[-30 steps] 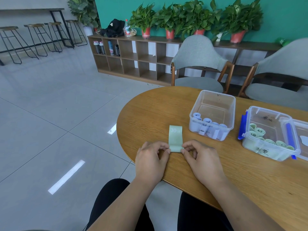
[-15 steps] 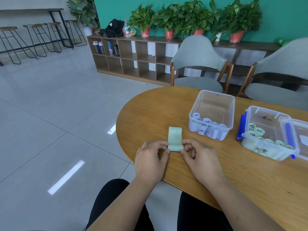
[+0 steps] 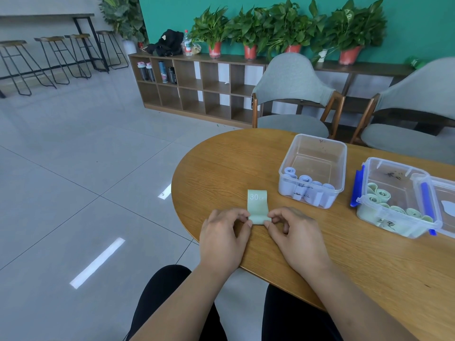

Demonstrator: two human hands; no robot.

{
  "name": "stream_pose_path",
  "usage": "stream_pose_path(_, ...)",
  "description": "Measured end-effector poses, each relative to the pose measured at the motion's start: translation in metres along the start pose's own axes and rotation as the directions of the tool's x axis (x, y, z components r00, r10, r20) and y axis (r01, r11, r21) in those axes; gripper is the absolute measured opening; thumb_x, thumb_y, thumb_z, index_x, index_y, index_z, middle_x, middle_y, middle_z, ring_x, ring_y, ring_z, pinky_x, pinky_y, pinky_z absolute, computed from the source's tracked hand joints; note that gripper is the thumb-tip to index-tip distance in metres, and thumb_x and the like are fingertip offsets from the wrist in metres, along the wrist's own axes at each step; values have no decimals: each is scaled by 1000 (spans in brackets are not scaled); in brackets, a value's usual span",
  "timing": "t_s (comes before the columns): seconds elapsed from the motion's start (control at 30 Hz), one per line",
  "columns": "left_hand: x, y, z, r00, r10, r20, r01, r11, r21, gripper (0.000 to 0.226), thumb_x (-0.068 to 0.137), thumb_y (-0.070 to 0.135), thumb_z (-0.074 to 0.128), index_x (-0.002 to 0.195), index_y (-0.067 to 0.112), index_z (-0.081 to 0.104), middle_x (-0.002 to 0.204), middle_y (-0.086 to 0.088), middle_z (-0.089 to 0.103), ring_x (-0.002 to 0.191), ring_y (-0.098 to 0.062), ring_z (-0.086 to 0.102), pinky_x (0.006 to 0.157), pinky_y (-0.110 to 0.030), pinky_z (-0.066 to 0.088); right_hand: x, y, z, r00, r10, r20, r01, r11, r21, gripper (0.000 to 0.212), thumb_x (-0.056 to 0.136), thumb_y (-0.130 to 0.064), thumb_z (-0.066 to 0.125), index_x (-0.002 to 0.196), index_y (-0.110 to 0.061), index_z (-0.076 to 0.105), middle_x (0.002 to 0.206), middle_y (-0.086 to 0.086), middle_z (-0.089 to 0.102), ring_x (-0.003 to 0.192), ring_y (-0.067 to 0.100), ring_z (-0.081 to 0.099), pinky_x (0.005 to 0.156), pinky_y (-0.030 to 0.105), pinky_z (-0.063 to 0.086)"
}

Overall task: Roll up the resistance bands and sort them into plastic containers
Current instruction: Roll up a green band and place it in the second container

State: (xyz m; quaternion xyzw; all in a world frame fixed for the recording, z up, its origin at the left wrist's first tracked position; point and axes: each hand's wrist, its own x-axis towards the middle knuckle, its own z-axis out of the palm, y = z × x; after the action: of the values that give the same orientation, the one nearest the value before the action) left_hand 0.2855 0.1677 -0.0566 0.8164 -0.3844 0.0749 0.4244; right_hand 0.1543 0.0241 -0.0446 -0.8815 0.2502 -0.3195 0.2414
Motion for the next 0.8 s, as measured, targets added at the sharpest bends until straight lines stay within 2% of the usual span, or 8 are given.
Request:
stream_pose_path(0.2, 0, -1, 0, 1000, -21, 16, 21, 1000, -5, 27, 89, 34, 80, 112, 43, 70, 94, 32, 69, 94, 4, 55, 88, -31, 51, -1, 4, 0, 1000, 7, 21, -7, 1000, 4, 29, 85, -21, 84, 109, -34, 74, 89, -23, 68, 69, 7, 59, 65, 26, 54)
stream_pose_path(0.33, 0, 0, -1, 1000, -15, 6, 16, 1000, -17, 26, 90, 34, 79, 113, 43, 71, 92, 32, 69, 92, 2, 56, 86, -30, 51, -1, 4, 0, 1000, -4, 11, 4, 1000, 11, 28, 87, -23, 83, 112, -33, 75, 90, -22, 68, 69, 8, 59, 66, 20, 51)
stream_pose_path(0.5, 0, 1, -2, 1000, -21, 6, 21, 999, -35, 21, 91, 36, 78, 111, 41, 71, 88, 31, 69, 88, 3, 54, 86, -30, 50, 0, 2, -2, 1000, 15, 9, -15, 999, 51, 25, 90, -25, 79, 113, -33, 71, 88, -25, 69, 65, 12, 60, 64, 30, 55)
stream_pose_path(0.63, 0, 0, -1, 1000, -27, 1, 27, 999, -26, 15, 92, 37, 77, 107, 39, 73, 88, 31, 69, 89, 6, 53, 86, -34, 51, 0, 2, -2, 1000, 5, 3, -5, 999, 36, 19, 90, -25, 80, 106, -34, 73, 87, -25, 70, 66, 13, 60, 63, 29, 54)
stream_pose_path(0.8, 0, 0, 0, 1000, -15, -4, 15, 1000, -4, 17, 94, 38, 76, 111, 40, 73, 93, 32, 69, 92, 2, 55, 87, -35, 53, 0, 2, 0, 1000, -26, -14, 25, 1000, -8, 17, 91, -29, 80, 106, -33, 75, 86, -23, 67, 68, 10, 59, 62, 25, 52)
